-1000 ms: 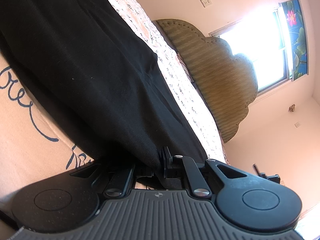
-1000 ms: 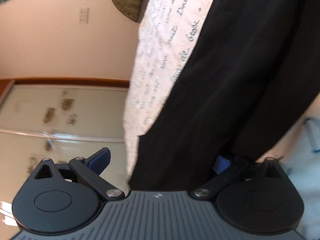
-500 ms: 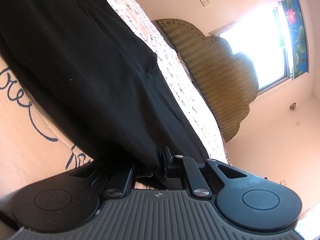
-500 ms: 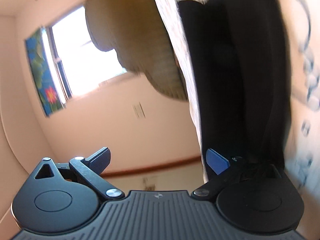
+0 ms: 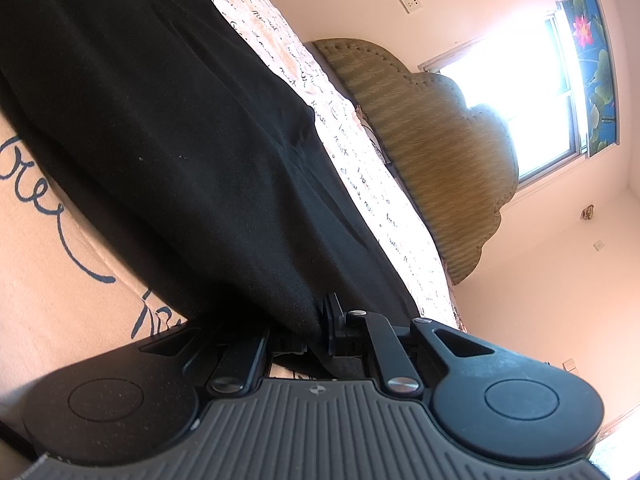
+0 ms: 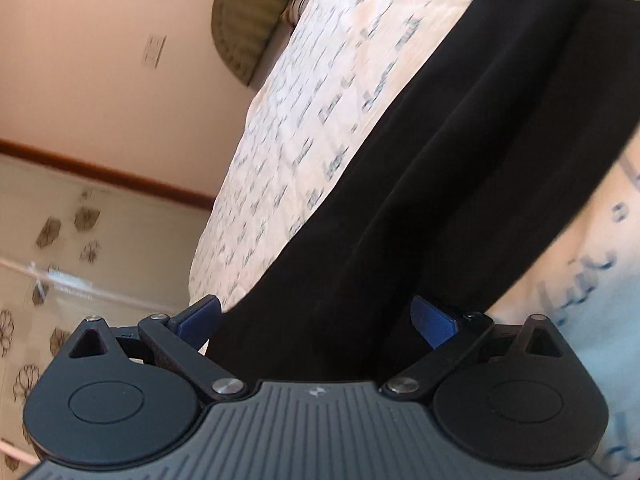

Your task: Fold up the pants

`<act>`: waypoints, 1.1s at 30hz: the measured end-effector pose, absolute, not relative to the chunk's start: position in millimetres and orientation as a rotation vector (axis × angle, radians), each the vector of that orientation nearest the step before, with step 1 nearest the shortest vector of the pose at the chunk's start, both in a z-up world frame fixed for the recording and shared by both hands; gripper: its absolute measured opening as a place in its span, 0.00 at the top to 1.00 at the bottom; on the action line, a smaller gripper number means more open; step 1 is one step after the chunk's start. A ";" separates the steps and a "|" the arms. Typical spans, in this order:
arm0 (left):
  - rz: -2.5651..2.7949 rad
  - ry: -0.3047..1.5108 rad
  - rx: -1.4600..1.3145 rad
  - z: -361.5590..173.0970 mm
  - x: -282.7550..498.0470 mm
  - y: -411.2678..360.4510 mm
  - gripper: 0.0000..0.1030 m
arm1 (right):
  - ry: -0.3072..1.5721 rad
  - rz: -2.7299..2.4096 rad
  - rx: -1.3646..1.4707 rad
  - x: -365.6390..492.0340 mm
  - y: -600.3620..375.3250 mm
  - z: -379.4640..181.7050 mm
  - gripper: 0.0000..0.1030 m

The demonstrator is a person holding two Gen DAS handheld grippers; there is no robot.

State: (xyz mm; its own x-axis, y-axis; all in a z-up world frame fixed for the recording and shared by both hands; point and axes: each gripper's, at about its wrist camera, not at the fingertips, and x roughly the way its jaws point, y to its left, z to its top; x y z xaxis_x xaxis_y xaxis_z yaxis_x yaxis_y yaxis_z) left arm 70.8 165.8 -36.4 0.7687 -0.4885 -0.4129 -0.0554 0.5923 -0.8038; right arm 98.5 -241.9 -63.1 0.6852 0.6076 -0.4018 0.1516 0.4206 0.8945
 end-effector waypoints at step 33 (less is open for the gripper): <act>-0.276 0.666 -0.917 -37.8 71.4 168.3 0.80 | 0.374 0.291 1.500 97.2 -291.1 -88.5 0.77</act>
State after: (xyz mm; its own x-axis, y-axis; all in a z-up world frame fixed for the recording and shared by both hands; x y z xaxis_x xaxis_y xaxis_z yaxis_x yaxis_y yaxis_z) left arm 71.4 168.3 -37.8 0.7684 -0.4897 -0.4119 -0.0544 0.5914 -0.8045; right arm 97.2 -291.1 -88.5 0.9091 0.4121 -0.0607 0.0420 0.0544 0.9976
